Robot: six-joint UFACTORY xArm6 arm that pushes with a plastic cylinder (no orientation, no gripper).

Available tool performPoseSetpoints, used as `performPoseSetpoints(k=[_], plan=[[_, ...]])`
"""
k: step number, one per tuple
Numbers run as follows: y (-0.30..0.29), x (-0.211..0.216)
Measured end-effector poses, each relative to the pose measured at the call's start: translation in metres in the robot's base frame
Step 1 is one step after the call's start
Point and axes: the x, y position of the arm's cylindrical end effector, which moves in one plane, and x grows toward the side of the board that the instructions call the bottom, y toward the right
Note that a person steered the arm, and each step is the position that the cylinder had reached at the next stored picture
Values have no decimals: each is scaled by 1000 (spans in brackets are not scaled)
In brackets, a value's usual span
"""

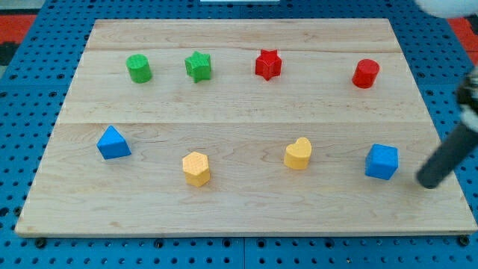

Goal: Push the yellow heart towards the center

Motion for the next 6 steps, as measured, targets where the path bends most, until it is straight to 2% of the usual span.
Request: performPoseSetpoints(k=[2,3,4,5,6], plan=[[-69,8],[-115,-3],[-140,-24],[-143,-65],[-147,-70]])
